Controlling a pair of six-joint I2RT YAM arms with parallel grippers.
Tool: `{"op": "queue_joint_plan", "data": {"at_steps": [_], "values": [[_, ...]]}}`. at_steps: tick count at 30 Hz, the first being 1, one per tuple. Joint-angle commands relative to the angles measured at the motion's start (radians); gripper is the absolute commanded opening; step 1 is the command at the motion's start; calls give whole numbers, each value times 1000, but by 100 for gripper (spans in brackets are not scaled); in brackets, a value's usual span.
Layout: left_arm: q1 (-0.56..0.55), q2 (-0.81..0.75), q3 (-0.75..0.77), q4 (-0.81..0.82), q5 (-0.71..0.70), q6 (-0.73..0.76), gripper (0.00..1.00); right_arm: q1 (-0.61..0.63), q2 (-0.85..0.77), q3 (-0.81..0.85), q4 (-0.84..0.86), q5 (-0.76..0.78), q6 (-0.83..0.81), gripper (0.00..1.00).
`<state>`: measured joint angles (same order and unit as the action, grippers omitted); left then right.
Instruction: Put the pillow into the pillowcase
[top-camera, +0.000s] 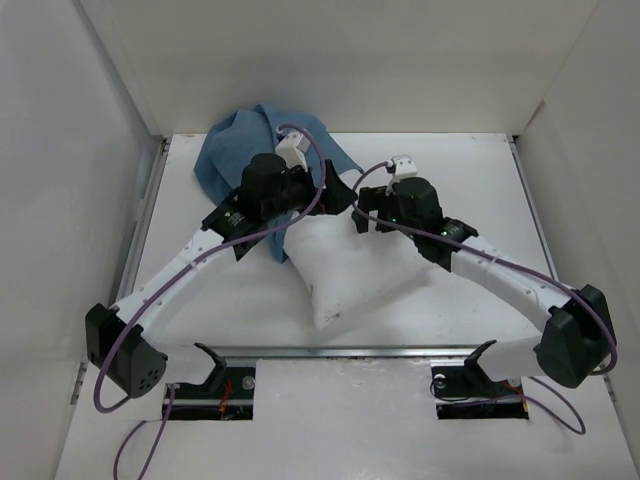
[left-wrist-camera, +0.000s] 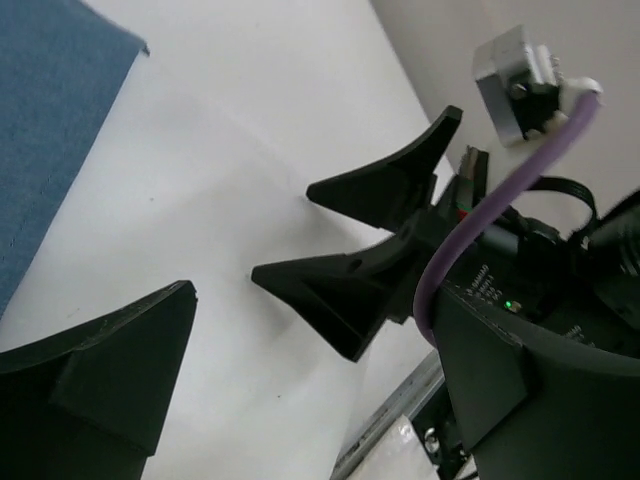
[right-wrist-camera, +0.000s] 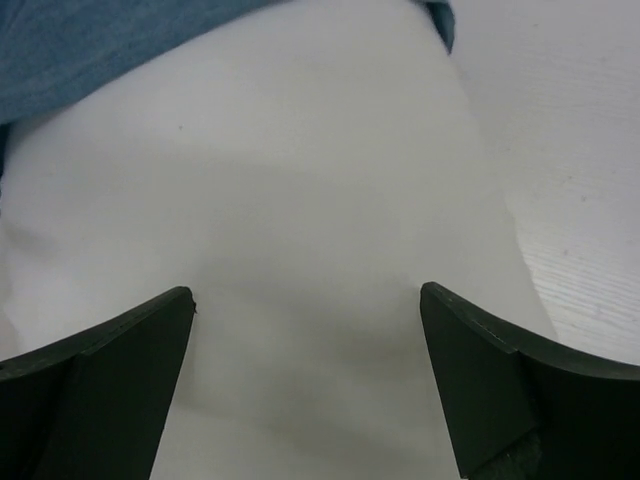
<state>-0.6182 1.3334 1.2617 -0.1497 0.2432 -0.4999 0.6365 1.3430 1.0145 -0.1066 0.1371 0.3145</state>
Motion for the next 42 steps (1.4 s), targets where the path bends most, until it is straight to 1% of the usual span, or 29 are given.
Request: {"op": "queue_joint_plan", "data": {"at_steps": [1, 2, 4, 5, 6, 8, 12, 14, 16, 18, 20, 21, 22, 23, 25, 26, 28, 29, 30, 31, 33, 34, 37, 39, 40, 41, 42], "values": [[37, -43, -110, 2, -222, 101, 100, -92, -51, 102, 40, 82, 60, 100], [25, -59, -128, 2, -202, 101, 100, -139, -41, 114, 41, 47, 60, 100], [11, -83, -178, 19, -185, 115, 100, -176, -1, 124, 67, 9, 69, 100], [11, -95, -188, 19, -165, 101, 100, -210, 13, 124, 76, -54, 55, 100], [2, -108, -197, 19, -141, 101, 100, -228, 30, 124, 76, -80, 55, 100], [2, -118, -237, 48, -145, 101, 100, -254, 85, 136, 64, -123, 55, 100], [2, -109, -237, 67, -154, 87, 100, -274, 140, 150, 62, -223, 55, 100], [2, -80, -226, 97, -154, 87, 100, -274, 153, 112, 80, -278, 66, 100], [2, -41, -194, 70, -185, 87, 100, -274, 153, 79, 81, -342, 66, 100], [2, 41, -157, 27, -222, 87, 100, -274, 163, 52, 90, -382, 75, 99], [2, 123, -147, 27, -222, 87, 100, -274, 163, 6, 99, -474, 75, 97], [23, 150, -136, 27, -222, 87, 100, -274, 163, -13, 119, -514, 75, 96], [56, 200, -136, 47, -188, 87, 100, -274, 154, -48, 133, -625, 75, 95], [57, 201, -127, 47, -179, 87, 100, -274, 154, -68, 149, -680, 75, 93], [100, 266, -98, 59, -156, 78, 100, -249, 133, -97, 176, -764, 66, 93], [100, 286, -81, 59, -156, 87, 100, -207, 121, -106, 186, -822, 54, 93], [114, 334, -14, 59, -156, 110, 98, -152, 120, -106, 186, -862, 3, 93], [114, 346, 13, 50, -156, 119, 98, -121, 120, -106, 186, -879, -11, 93], [114, 346, 34, 50, -156, 145, 97, -56, 120, -84, 186, -893, -28, 93], [114, 358, 54, 50, -139, 155, 97, -22, 142, -64, 176, -893, -50, 93], [114, 359, 94, 30, -139, 175, 97, 62, 169, -15, 125, -903, -126, 92], [104, 331, 94, 30, -148, 184, 97, 83, 198, 33, 108, -903, -144, 91], [104, 288, 82, 9, -199, 184, 97, 104, 219, 73, 79, -881, -144, 89], [104, 231, 27, -1, -234, 184, 97, 104, 199, 73, 67, -826, -144, 89], [104, 210, 6, -1, -248, 184, 97, 104, 185, 73, 58, -761, -144, 89], [104, 170, -14, -1, -260, 184, 97, 92, 167, 73, 58, -731, -144, 89], [104, 153, -48, -14, -269, 184, 98, 92, 127, 73, 23, -705, -144, 89]]}}
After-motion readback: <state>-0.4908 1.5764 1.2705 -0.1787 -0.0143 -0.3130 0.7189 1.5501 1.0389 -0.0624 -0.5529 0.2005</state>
